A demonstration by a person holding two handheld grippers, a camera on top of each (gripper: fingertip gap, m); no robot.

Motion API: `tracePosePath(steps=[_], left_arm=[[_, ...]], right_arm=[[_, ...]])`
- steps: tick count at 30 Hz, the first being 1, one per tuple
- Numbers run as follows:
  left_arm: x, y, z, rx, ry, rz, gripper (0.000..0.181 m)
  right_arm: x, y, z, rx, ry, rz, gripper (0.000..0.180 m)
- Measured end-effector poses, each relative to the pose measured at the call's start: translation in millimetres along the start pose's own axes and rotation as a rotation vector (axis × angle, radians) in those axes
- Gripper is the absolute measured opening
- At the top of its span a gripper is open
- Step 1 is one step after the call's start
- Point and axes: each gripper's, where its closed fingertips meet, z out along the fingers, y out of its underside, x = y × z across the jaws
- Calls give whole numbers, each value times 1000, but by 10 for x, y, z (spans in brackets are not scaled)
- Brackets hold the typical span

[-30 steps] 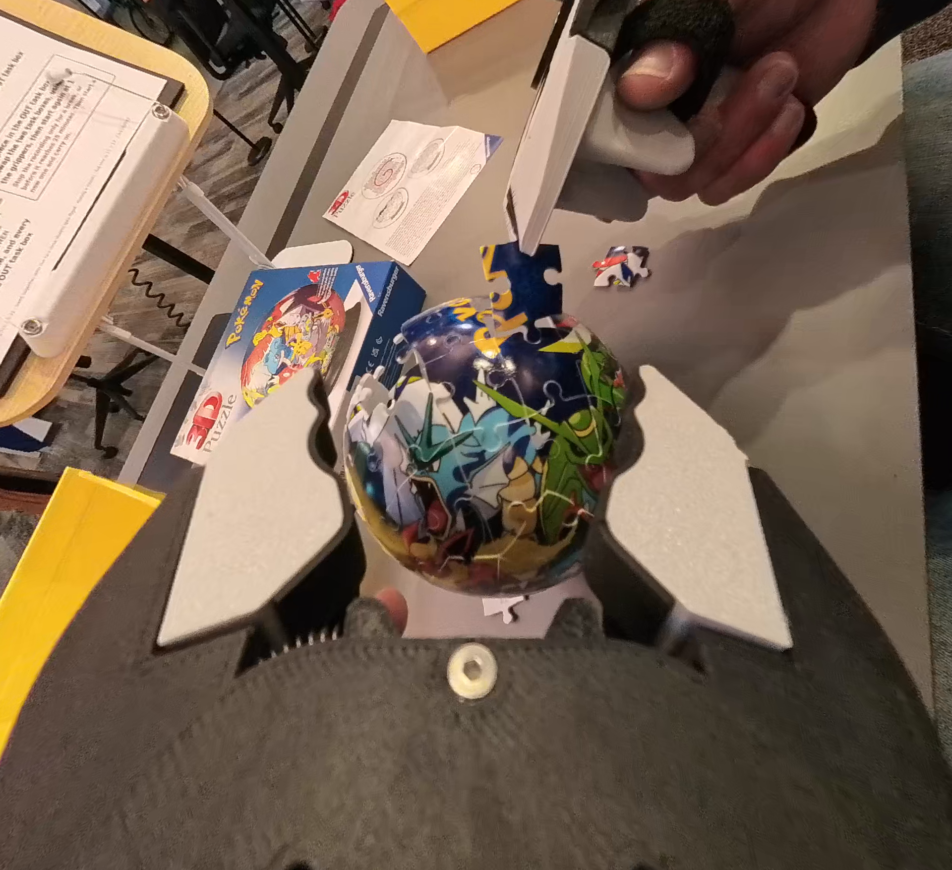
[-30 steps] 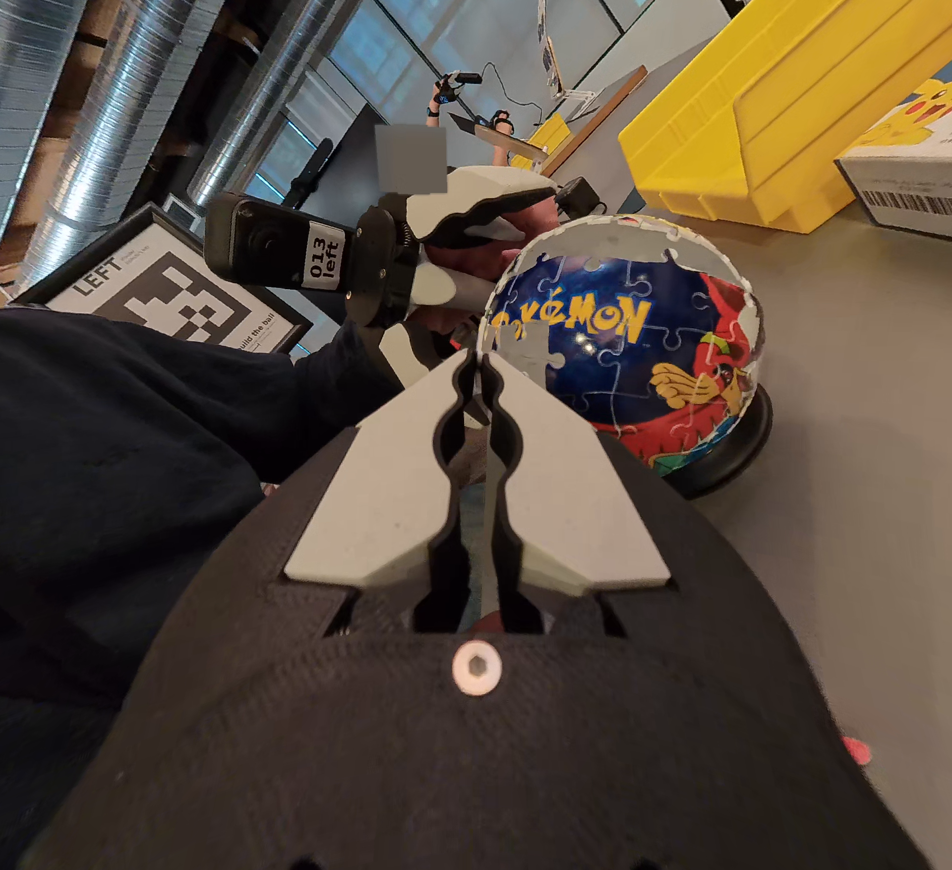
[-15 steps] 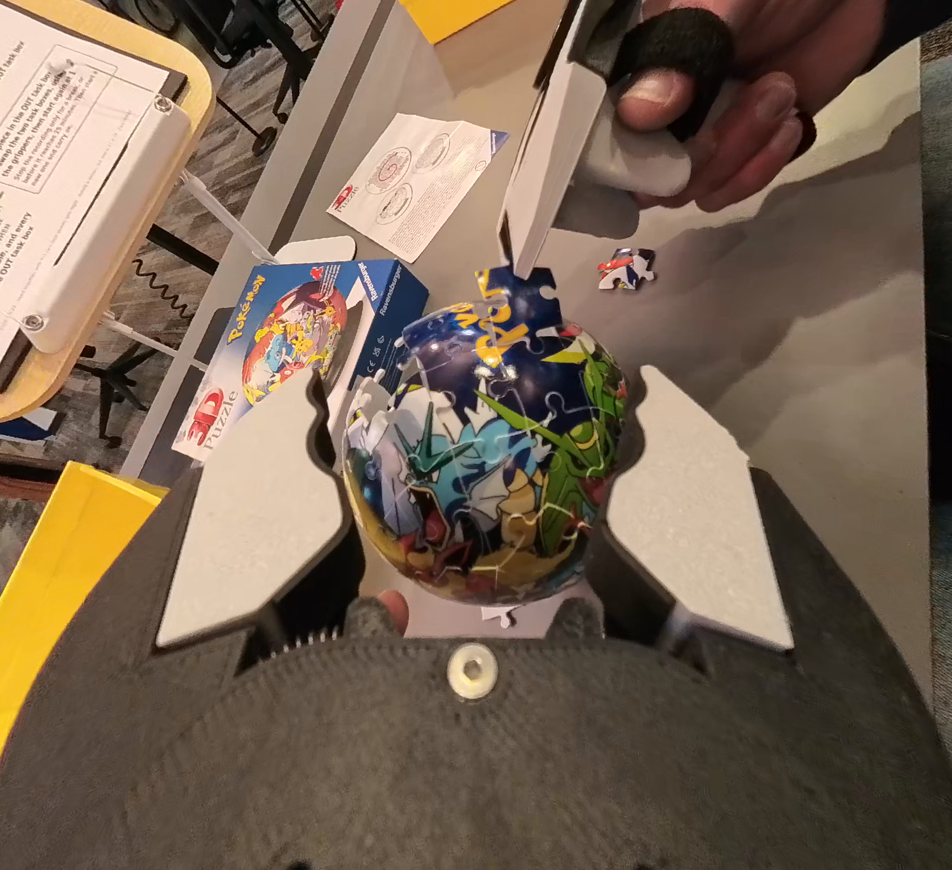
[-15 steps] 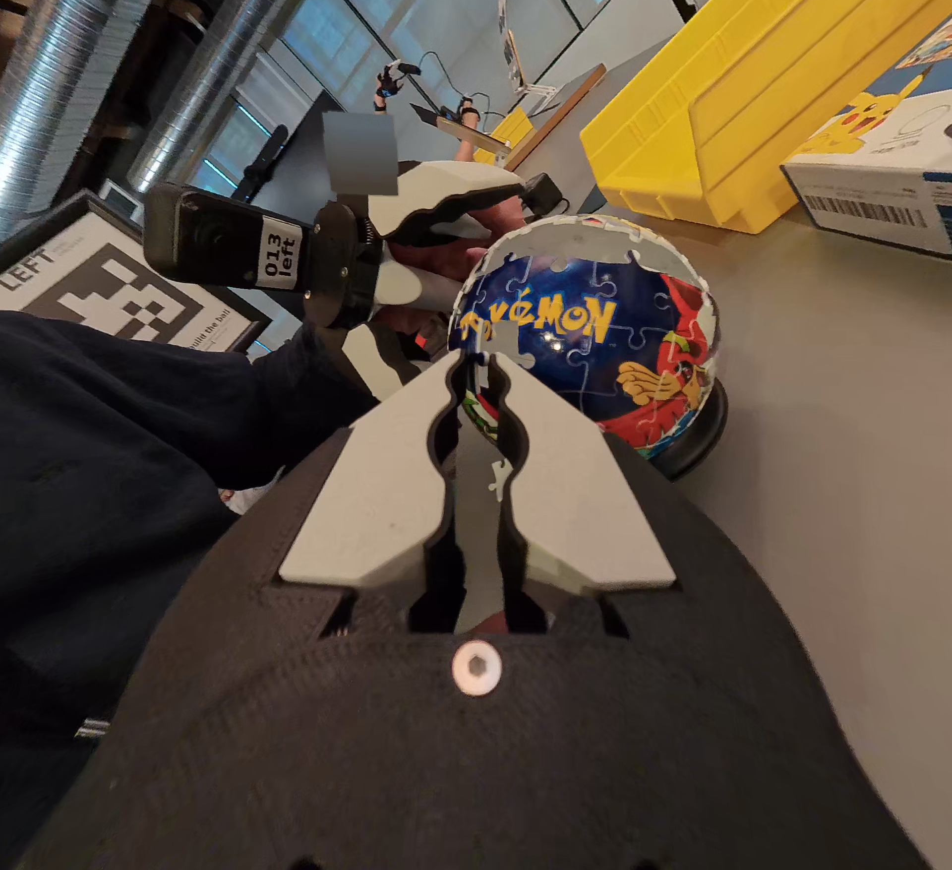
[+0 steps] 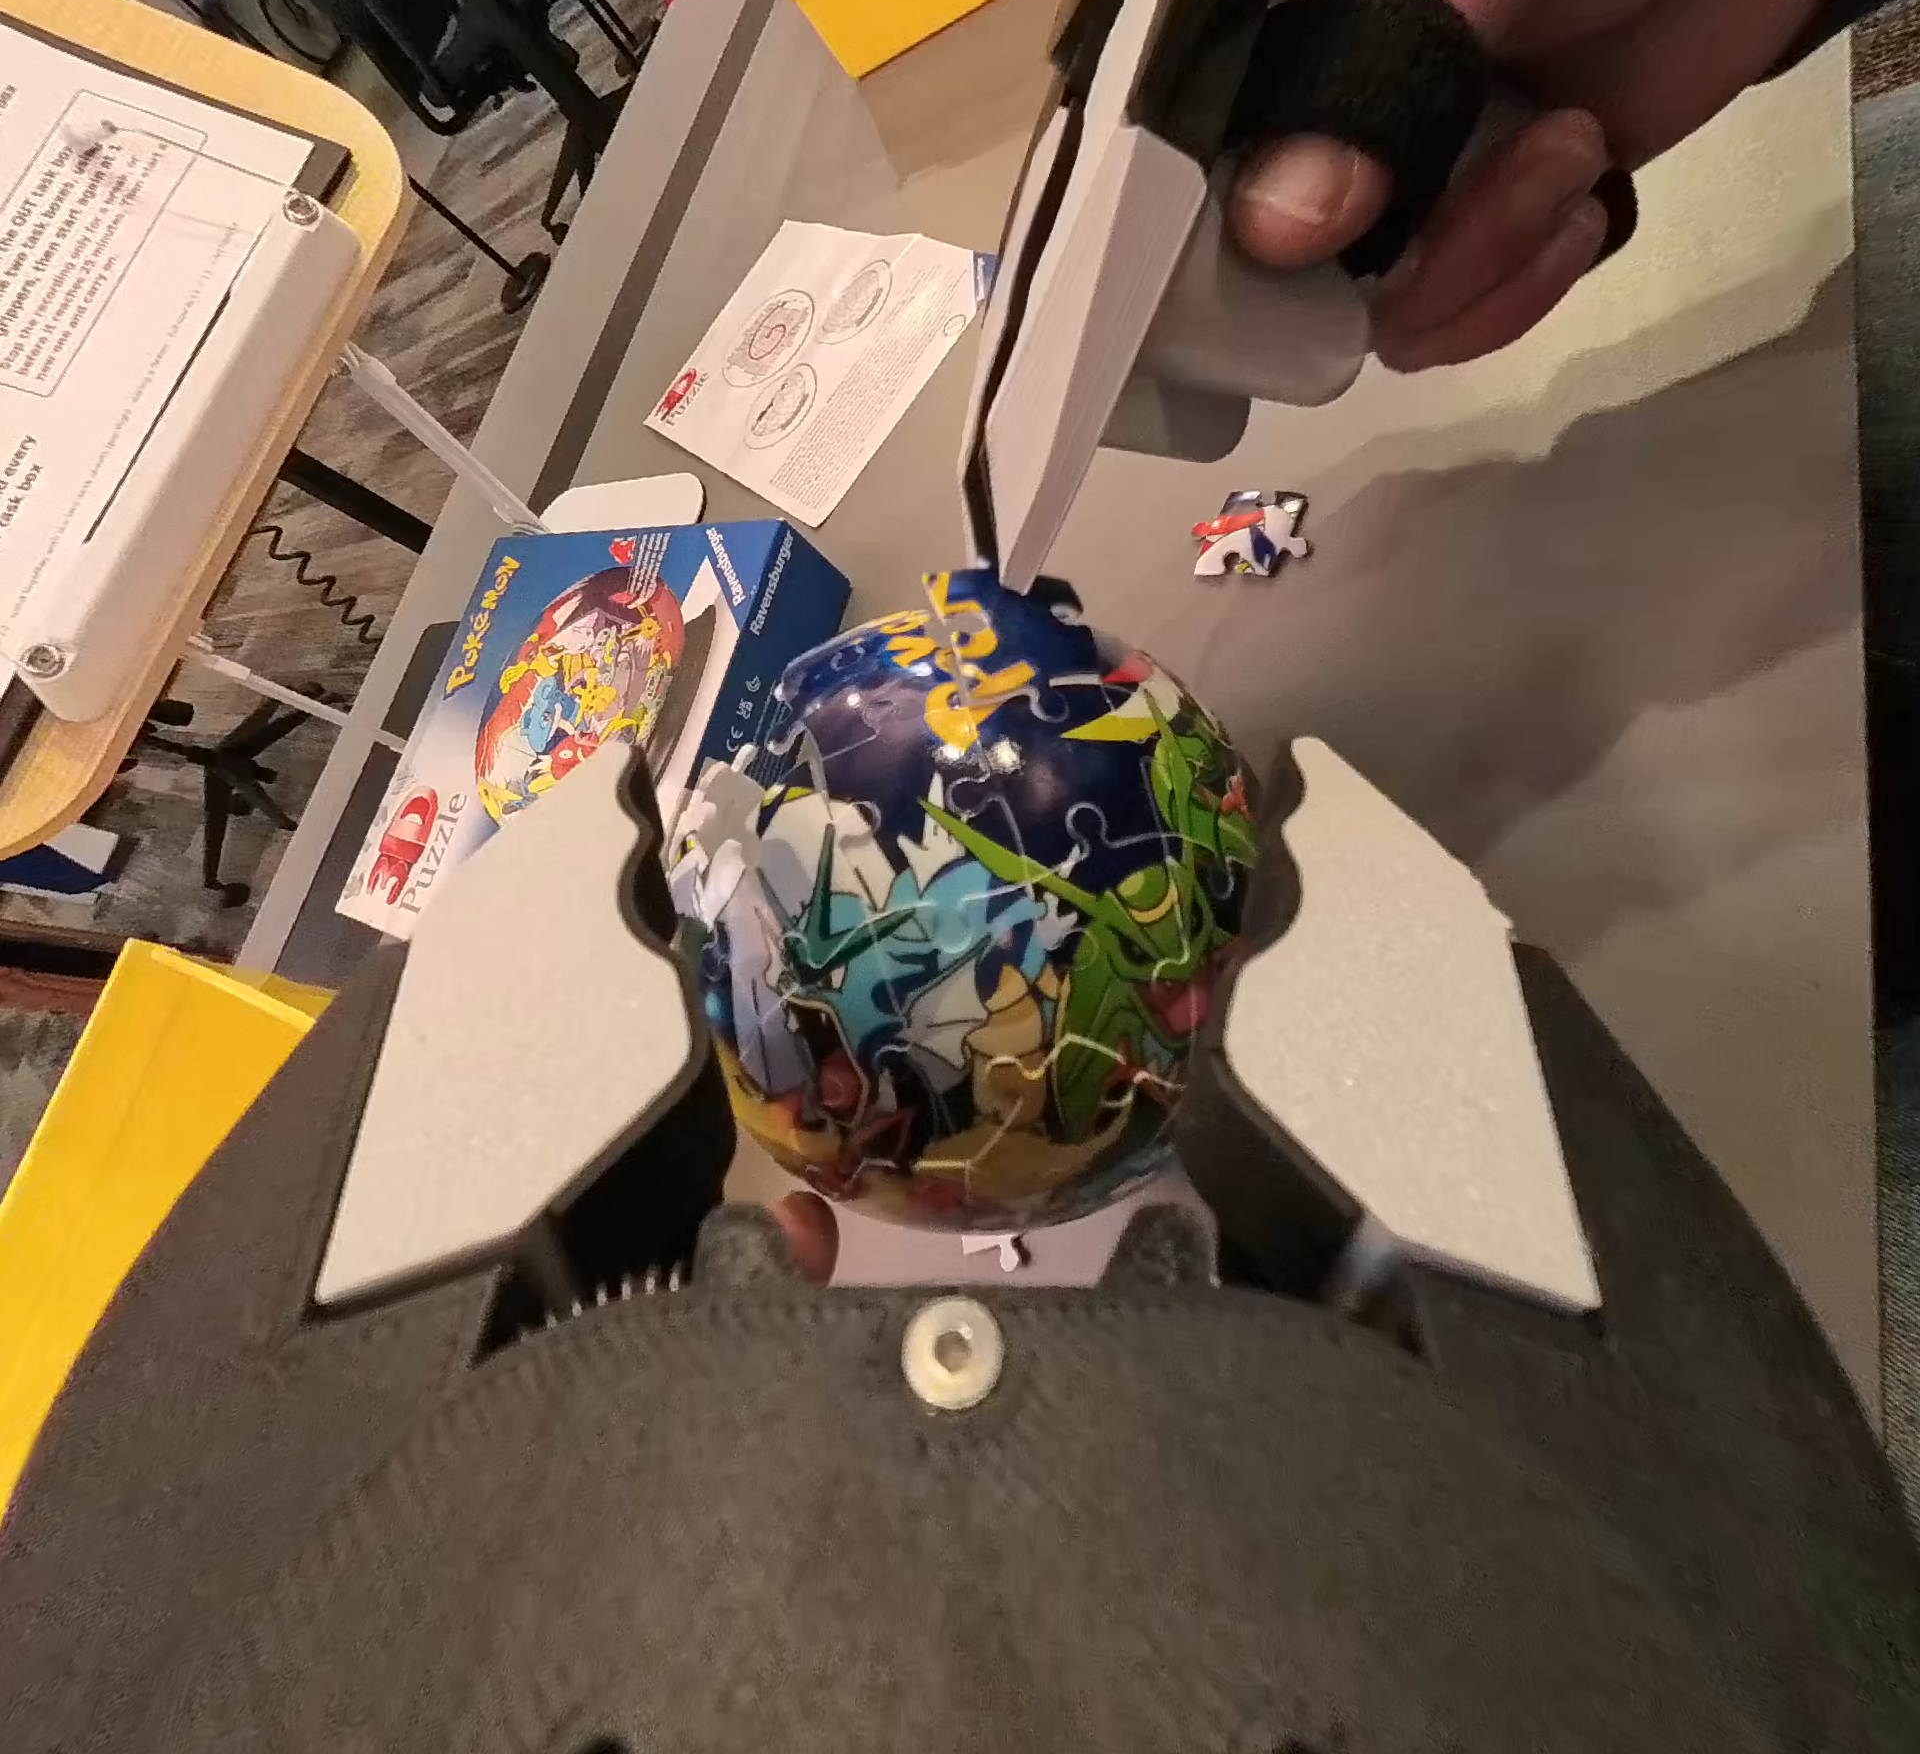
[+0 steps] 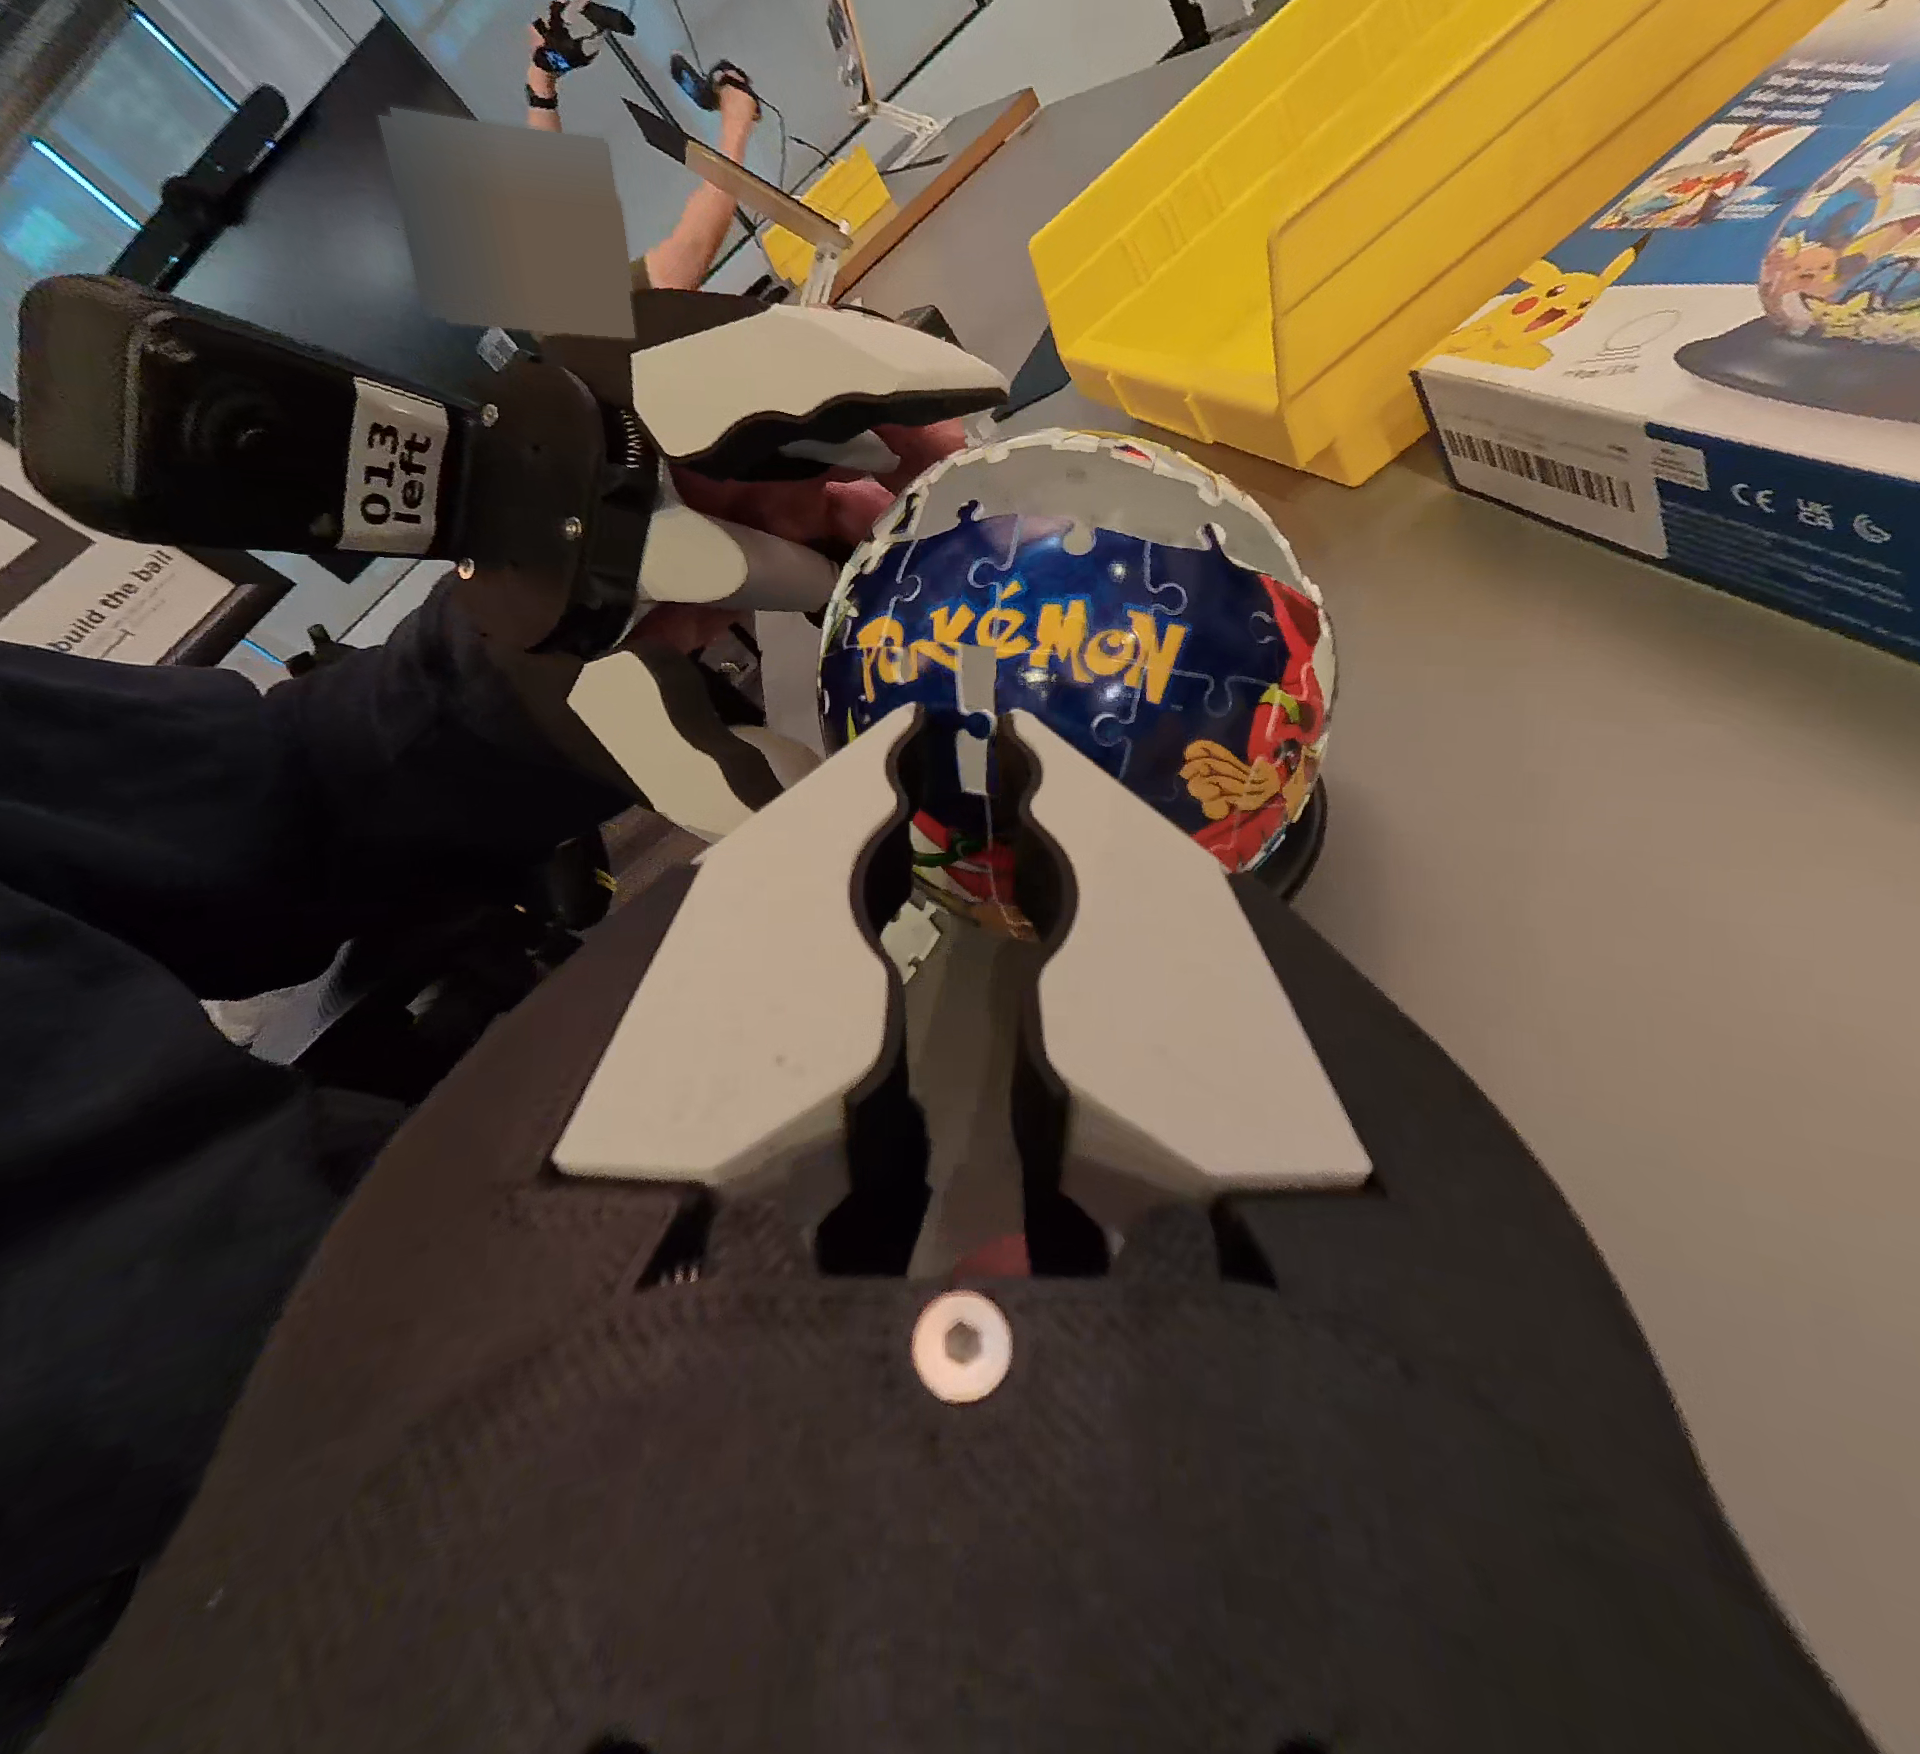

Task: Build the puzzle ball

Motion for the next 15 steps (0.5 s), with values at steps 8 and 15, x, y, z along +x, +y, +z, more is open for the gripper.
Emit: tracePosePath(steps=[8, 15], left_arm=[[8, 3, 10, -11, -4, 2, 108], [-15, -8, 1, -23, -25, 17, 108]], right_arm=[[7, -7, 14, -19, 87, -77, 13], [20, -17, 15, -30, 154, -139, 17]])
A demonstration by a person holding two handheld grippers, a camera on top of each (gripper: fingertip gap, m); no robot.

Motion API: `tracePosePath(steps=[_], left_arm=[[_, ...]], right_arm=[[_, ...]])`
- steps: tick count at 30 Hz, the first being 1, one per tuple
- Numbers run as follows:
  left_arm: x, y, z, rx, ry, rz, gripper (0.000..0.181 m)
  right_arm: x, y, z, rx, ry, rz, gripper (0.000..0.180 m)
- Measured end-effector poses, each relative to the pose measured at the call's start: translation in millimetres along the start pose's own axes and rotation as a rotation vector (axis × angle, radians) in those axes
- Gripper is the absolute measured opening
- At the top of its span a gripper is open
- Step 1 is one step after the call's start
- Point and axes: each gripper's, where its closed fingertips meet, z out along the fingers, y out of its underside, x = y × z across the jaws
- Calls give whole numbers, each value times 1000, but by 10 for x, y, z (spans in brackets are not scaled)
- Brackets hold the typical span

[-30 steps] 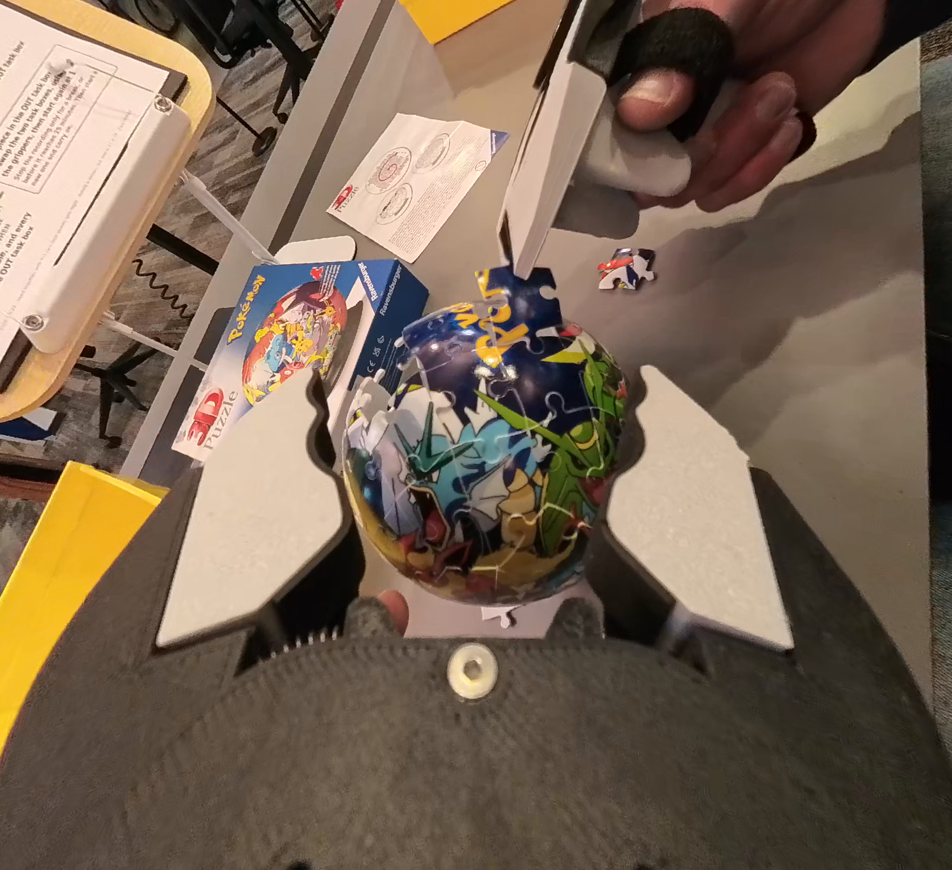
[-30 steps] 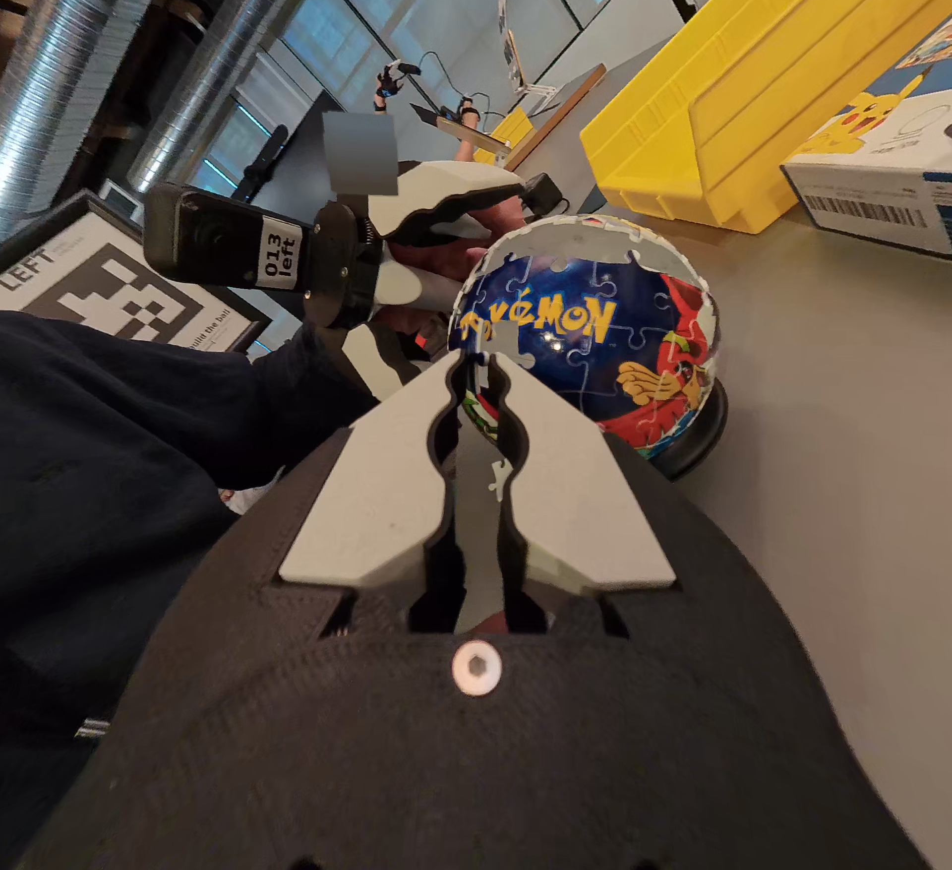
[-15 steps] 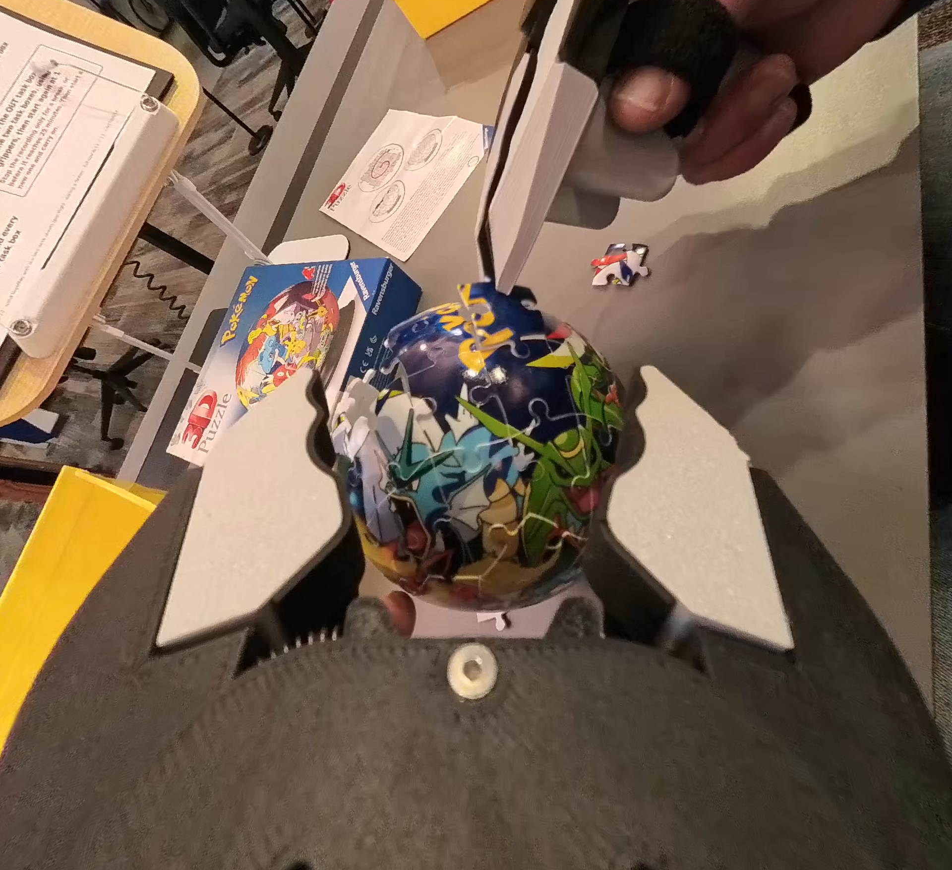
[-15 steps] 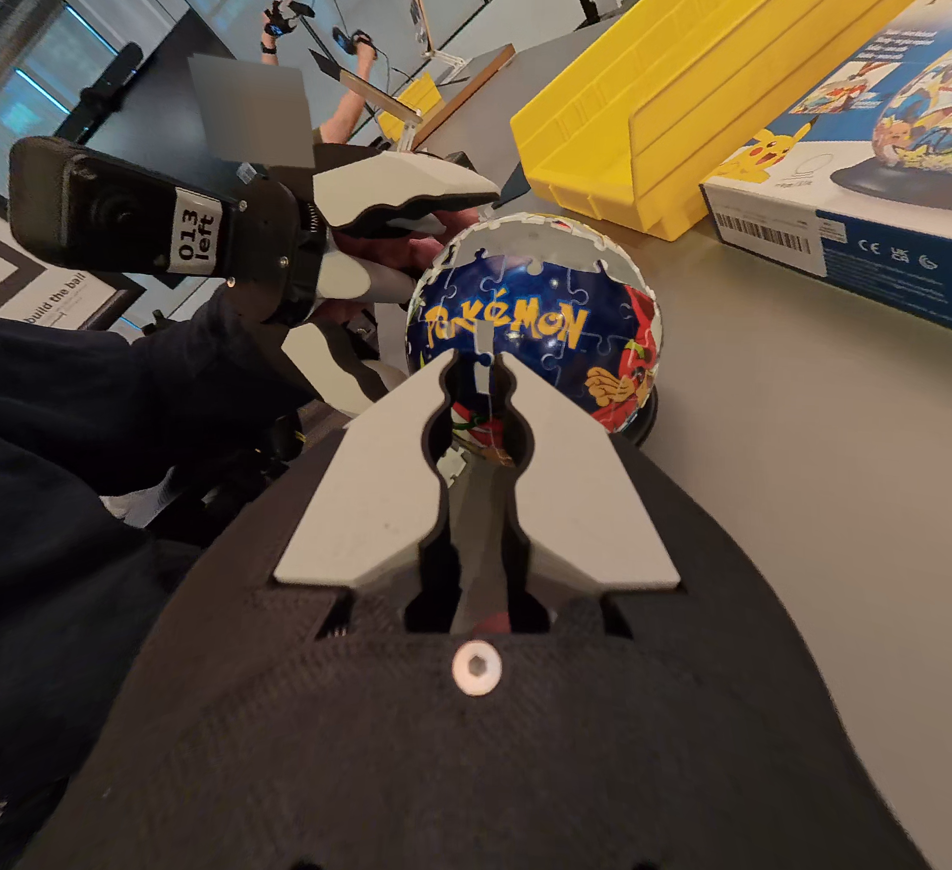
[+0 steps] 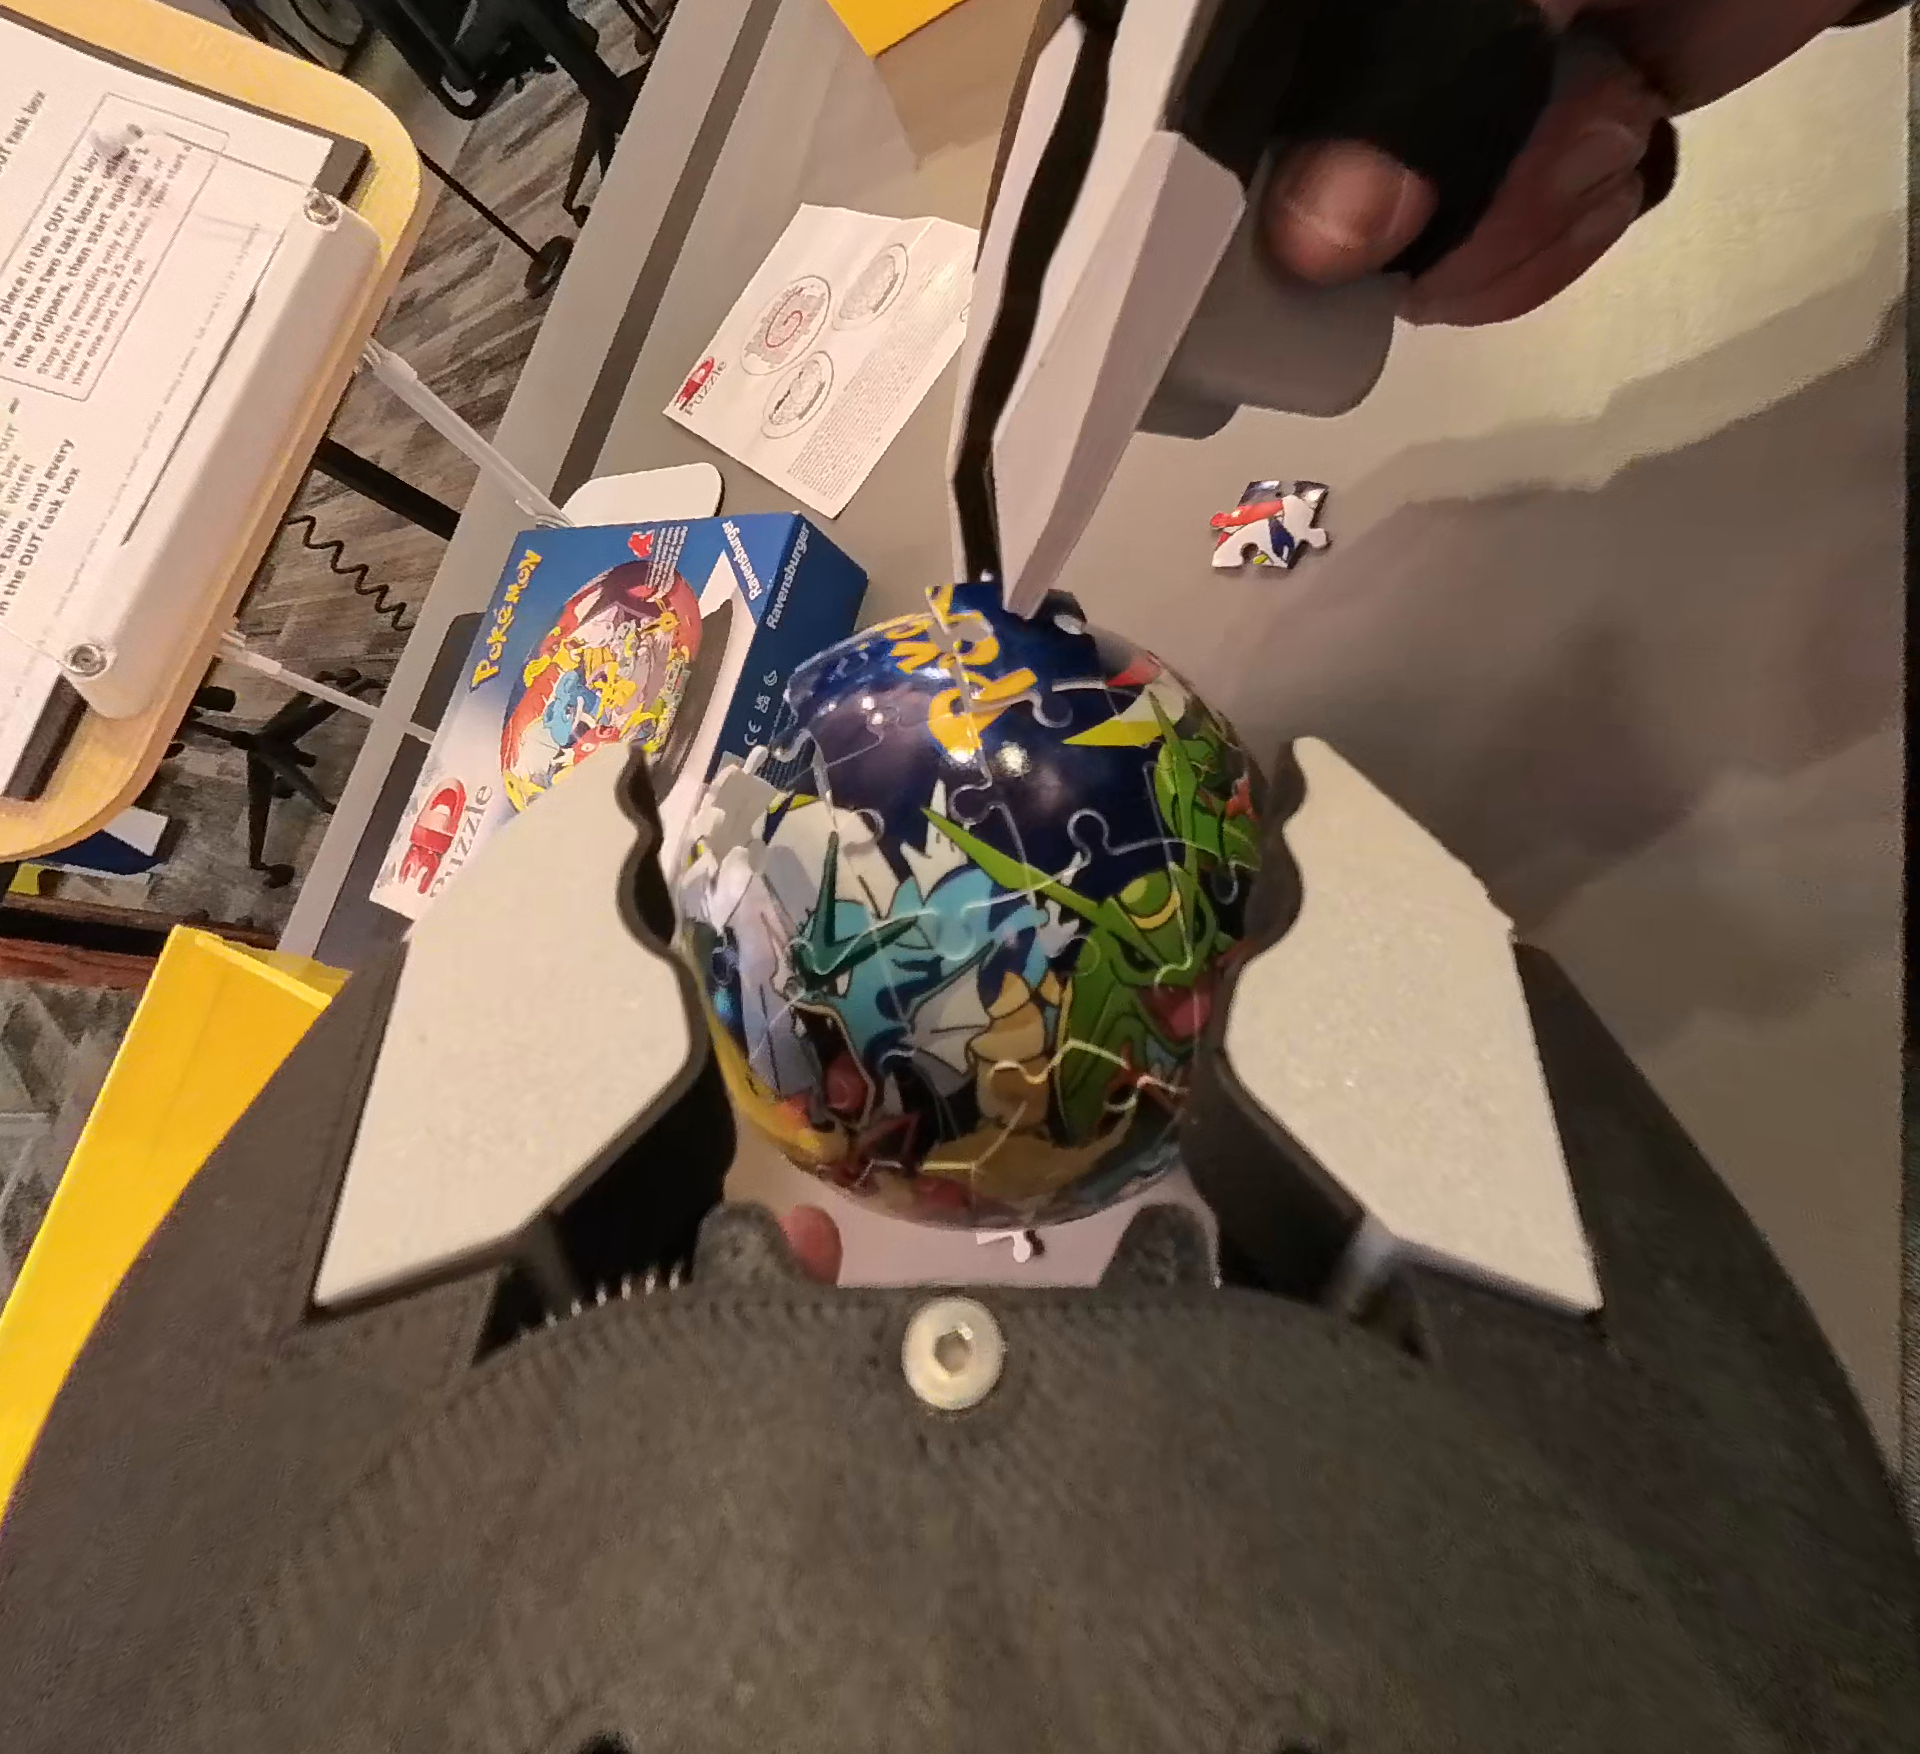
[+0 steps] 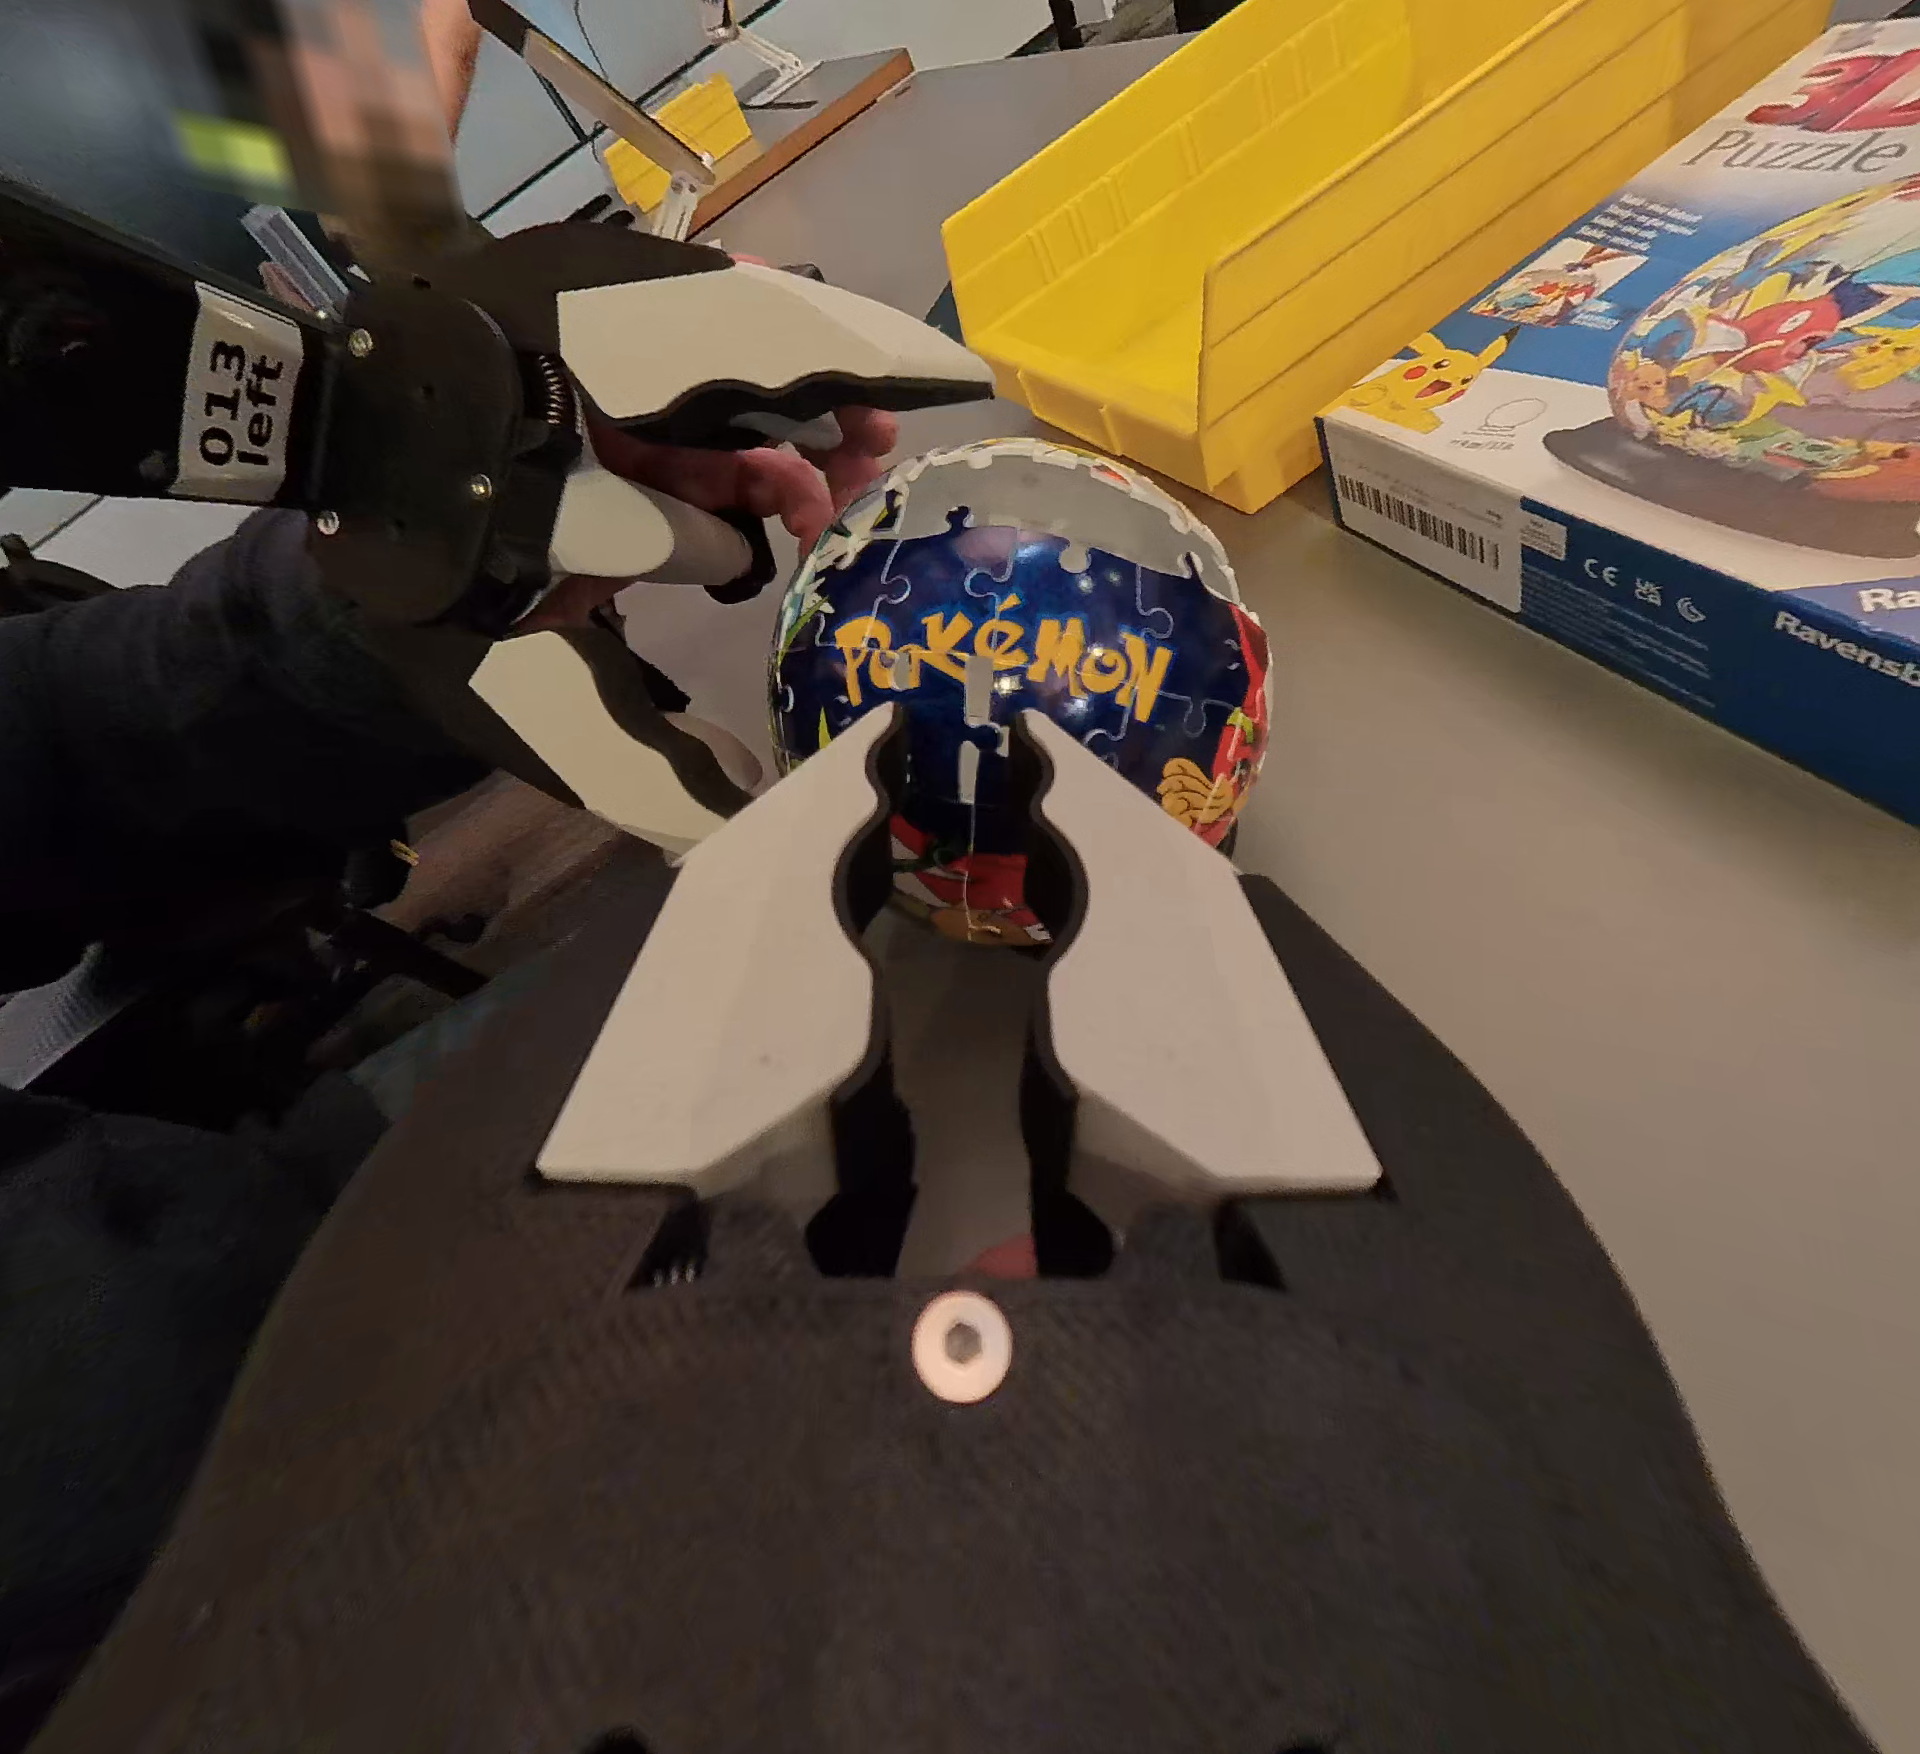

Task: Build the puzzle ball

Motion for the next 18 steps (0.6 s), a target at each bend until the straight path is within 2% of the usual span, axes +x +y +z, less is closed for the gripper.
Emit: tracePosePath(steps=[8, 18], left_arm=[[-116, 82, -67, -84, -22, -51, 114], [-44, 209, -90, -122, 95, -206, 117]], right_arm=[[41, 6, 8, -12, 85, -82, 20], [89, -19, 26, -17, 167, -141, 31]])
